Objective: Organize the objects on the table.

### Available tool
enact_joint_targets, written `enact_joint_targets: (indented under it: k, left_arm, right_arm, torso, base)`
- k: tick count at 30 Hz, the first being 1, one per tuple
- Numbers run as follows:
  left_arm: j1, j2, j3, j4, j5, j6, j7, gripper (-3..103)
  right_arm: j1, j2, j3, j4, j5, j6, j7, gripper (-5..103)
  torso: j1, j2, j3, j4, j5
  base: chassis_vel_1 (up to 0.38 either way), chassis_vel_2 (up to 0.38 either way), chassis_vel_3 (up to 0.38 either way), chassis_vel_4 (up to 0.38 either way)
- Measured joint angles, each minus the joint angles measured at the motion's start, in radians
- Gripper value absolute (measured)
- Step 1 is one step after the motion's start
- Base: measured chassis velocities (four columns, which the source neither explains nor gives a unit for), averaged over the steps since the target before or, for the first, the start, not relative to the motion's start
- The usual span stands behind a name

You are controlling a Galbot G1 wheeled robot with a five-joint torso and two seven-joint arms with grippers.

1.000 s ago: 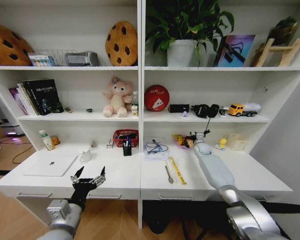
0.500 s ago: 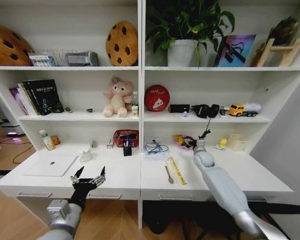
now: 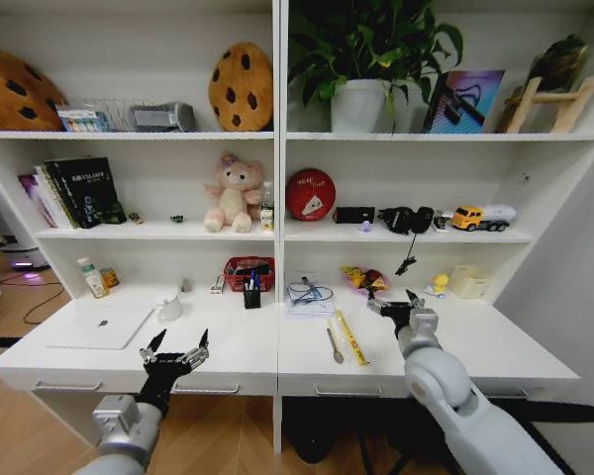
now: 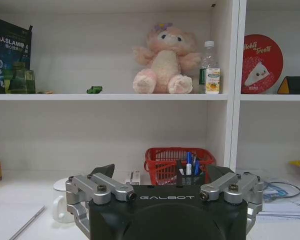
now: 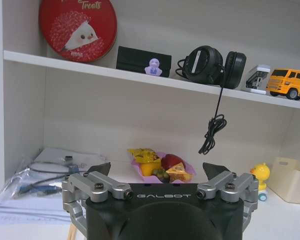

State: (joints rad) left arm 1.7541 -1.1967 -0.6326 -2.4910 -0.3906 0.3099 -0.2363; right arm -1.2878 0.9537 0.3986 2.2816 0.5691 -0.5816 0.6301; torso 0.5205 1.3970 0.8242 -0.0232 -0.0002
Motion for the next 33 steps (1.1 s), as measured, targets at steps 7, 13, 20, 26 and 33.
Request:
enact_joint_targets:
  k: [7,13,20,26,33]
  left_arm:
    - [0.0,0.0,0.0,0.0,0.0,0.0,0.0,100]
    - [0.0,0.0,0.0,0.0,0.0,0.0,0.0,100]
    - [0.0,0.0,0.0,0.0,0.0,0.0,0.0,100]
    - [0.0,0.0,0.0,0.0,0.0,0.0,0.0,100]
    - [0.0,0.0,0.0,0.0,0.0,0.0,0.0,100]
  right_arm:
    - [-0.044,0.024,-0.007,0.01,-0.142,0.034,-0.042,100]
    - [-0.03,0.03,-0.02,-0.003,-0.211,0.056,-0.076,100]
    - [-0.009,0.032,-0.034,-0.016,-0.209,0.059,-0.086,100]
    - [0.0,0.04,-0.042,-0.02,-0.205,0.059,-0.09,100]
    - [-0.001,0.046,-0.044,-0.021,-0.205,0.061,-0.094,100]
  torso:
    - [0.0,0.0,0.0,0.0002,0.0002]
    - [0.001,0.0,0.0,0.0002,0.0002]
    - [0.001,0.0,0.0,0.0004,-0.0001]
    - [0.0,0.0,0.0,0.0003,0.0004]
    - [0.0,0.0,0.0,0.0002,0.0005]
  base:
    - [0.0,0.0,0.0,0.0]
    - [0.073,0.074,-0.084,-0.079]
    - [0.203,0.162,-0.214,-0.142]
    - [0.284,0.243,-0.284,-0.231]
    - [0.323,0.297,-0.342,-0.299]
